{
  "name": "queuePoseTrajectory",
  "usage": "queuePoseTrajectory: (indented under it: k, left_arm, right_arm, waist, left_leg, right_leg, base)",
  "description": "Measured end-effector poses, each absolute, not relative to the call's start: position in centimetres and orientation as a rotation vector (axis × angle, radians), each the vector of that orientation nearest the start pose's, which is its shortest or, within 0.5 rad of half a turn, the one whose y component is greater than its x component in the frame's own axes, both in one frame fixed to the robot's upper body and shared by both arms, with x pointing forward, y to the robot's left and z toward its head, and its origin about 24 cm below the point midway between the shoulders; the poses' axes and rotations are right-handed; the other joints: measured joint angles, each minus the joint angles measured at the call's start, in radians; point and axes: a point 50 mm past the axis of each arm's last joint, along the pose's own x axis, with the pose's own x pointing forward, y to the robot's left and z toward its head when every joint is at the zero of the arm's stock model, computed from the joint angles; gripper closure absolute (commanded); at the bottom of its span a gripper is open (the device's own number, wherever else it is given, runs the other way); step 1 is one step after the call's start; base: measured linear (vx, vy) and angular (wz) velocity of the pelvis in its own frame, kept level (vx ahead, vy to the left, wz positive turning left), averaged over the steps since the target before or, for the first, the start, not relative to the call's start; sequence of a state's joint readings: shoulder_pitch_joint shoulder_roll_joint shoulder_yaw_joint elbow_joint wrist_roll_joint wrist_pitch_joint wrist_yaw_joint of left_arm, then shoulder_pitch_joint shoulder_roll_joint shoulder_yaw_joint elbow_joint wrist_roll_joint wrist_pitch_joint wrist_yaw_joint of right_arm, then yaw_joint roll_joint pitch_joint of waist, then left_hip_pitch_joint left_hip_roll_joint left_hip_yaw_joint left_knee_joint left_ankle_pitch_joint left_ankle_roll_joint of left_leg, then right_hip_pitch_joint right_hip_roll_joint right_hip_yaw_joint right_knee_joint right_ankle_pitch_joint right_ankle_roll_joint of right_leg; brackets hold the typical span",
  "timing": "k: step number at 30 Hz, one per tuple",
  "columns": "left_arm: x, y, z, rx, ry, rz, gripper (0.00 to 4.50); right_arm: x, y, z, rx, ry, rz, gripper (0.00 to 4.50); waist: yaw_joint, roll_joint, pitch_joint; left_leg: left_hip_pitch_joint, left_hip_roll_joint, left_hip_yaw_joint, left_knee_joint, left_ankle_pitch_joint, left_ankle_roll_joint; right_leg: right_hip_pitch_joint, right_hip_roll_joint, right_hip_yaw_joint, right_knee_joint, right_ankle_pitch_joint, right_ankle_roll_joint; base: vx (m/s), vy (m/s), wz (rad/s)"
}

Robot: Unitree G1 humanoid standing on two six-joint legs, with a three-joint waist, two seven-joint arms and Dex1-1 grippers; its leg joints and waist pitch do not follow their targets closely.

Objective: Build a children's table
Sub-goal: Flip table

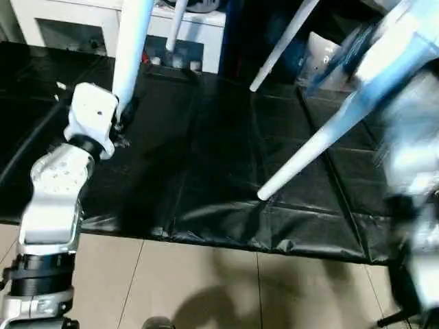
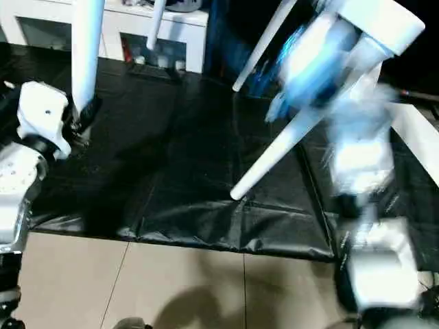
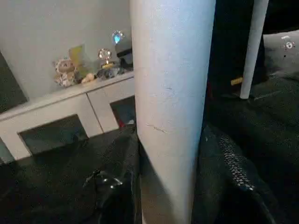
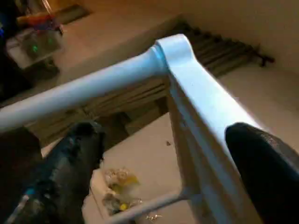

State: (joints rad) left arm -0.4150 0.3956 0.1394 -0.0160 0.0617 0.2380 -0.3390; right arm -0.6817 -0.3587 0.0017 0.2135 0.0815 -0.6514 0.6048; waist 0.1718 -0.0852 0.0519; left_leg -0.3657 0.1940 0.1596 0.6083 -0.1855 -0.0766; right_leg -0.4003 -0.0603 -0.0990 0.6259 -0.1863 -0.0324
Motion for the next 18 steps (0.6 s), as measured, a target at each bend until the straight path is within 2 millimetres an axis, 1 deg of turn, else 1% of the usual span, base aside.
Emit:
queuePoseTrajectory:
  k: [2, 3, 5, 7, 9, 10, 11, 12, 13, 14, 16, 18]
  left_arm:
    - [31.7, 21.4, 15.8, 0.425, -0.142, -0.172, 3.02]
    - [31.6, 21.4, 15.6, 0.422, -0.139, -0.175, 3.02]
    - [31.6, 21.2, 15.3, 0.418, -0.132, -0.182, 3.02]
    - [31.6, 21.2, 15.1, 0.415, -0.127, -0.185, 3.02]
    - [31.6, 21.1, 14.9, 0.415, -0.125, -0.187, 3.02]
    - [31.5, 21.0, 14.8, 0.413, -0.126, -0.189, 3.02]
    - [31.4, 21.0, 14.5, 0.413, -0.127, -0.19, 3.02]
    - [31.2, 21.1, 14.2, 0.412, -0.123, -0.188, 3.02]
    - [31.1, 21.1, 13.9, 0.411, -0.118, -0.188, 3.02]
    - [30.9, 21.3, 13.3, 0.406, -0.1, -0.188, 3.02]
    - [30.8, 21.3, 12.5, 0.393, -0.073, -0.189, 3.02]
    - [30.6, 21.1, 11.7, 0.378, -0.049, -0.201, 3.02]
  right_arm:
    - [30.6, -13.3, 21.8, -0.488, -0.936, 0.692, 0.0]
    - [30.6, -13.3, 21.2, -0.442, -0.906, 0.685, 0.0]
    - [30.4, -13.5, 19.7, -0.336, -0.828, 0.673, 0.0]
    - [30.4, -13.9, 18.3, -0.288, -0.745, 0.661, 0.0]
    - [30.0, -14.3, 16.4, -0.242, -0.643, 0.647, 0.0]
    - [29.6, -14.6, 15.2, -0.197, -0.588, 0.63, 0.0]
    - [28.9, -14.8, 13.3, -0.123, -0.506, 0.599, 0.0]
    - [28.5, -15.0, 11.8, -0.074, -0.44, 0.575, 0.0]
    - [28.3, -15.3, 11.0, -0.044, -0.402, 0.55, 0.0]
    - [27.9, -15.8, 9.6, 0.002, -0.338, 0.503, 0.0]
    - [27.9, -16.4, 9.5, 0.029, -0.332, 0.454, 0.0]
    - [27.9, -17.6, 9.9, 0.044, -0.351, 0.373, 0.0]
  waist:
    - [-0.002, 0.002, 0.001]
    - [-0.002, 0.002, 0.001]
    - [-0.003, 0.001, 0.001]
    - [-0.003, 0.001, 0.001]
    - [-0.003, 0.001, 0.0]
    - [-0.002, -0.001, 0.0]
    - [-0.001, -0.002, -0.001]
    - [-0.002, -0.001, -0.001]
    - [-0.004, -0.001, 0.0]
    - [-0.007, 0.0, 0.0]
    - [-0.013, 0.0, 0.0]
    - [-0.01, -0.002, -0.001]
  left_leg:
    - [-0.001, 0.0, 0.0, 0.0, 0.0, 0.0]
    - [0.0, 0.0, 0.0, 0.0, 0.0, 0.0]
    - [0.001, 0.0, -0.001, -0.001, 0.0, 0.0]
    - [0.001, 0.0, -0.001, -0.002, 0.0, -0.001]
    - [0.001, 0.0, -0.001, -0.003, 0.0, -0.001]
    - [0.001, 0.0, -0.001, -0.004, 0.0, -0.001]
    - [0.003, 0.0, -0.001, -0.006, 0.0, -0.001]
    - [0.004, 0.0, -0.001, -0.006, 0.0, 0.0]
    - [0.004, 0.0, -0.001, -0.007, 0.0, 0.0]
    - [0.003, -0.001, 0.0, -0.008, 0.0, 0.0]
    - [0.001, 0.0, 0.0, -0.007, 0.0, 0.0]
    - [0.0, 0.0, 0.0, -0.008, 0.0, 0.0]
  right_leg:
    - [-0.001, 0.0, 0.0, 0.0, 0.001, 0.0]
    - [0.0, 0.0, 0.0, 0.0, 0.002, 0.0]
    - [0.001, 0.0, 0.0, 0.0, 0.002, 0.0]
    - [0.001, 0.0, 0.0, -0.001, 0.002, 0.0]
    - [0.002, 0.001, 0.0, -0.002, 0.002, 0.0]
    - [0.003, 0.001, 0.0, -0.003, 0.002, 0.0]
    - [0.005, 0.001, 0.0, -0.005, 0.001, 0.001]
    - [0.006, 0.001, 0.001, -0.006, 0.001, 0.002]
    - [0.006, 0.001, 0.0, -0.007, 0.001, 0.002]
    - [0.006, 0.001, 0.0, -0.01, 0.002, 0.003]
    - [0.004, 0.001, 0.001, -0.012, 0.004, 0.004]
    - [0.005, 0.001, 0.001, -0.013, 0.004, 0.004]
  base:
    - [0.0, 0.0, 0.0]
    - [0.0, 0.0, 0.0]
    - [0.0, 0.0, 0.0]
    - [0.0, 0.0, 0.0]
    - [0.0, 0.0, 0.0]
    - [0.0, 0.0, 0.0]
    - [0.0, 0.0, 0.0]
    - [0.0, 0.0, 0.0]
    - [0.0, 0.0, 0.0]
    - [0.0, 0.0, 0.0]
    - [0.0, 0.0, 0.0]
    - [0.0, 0.0, 0.0]
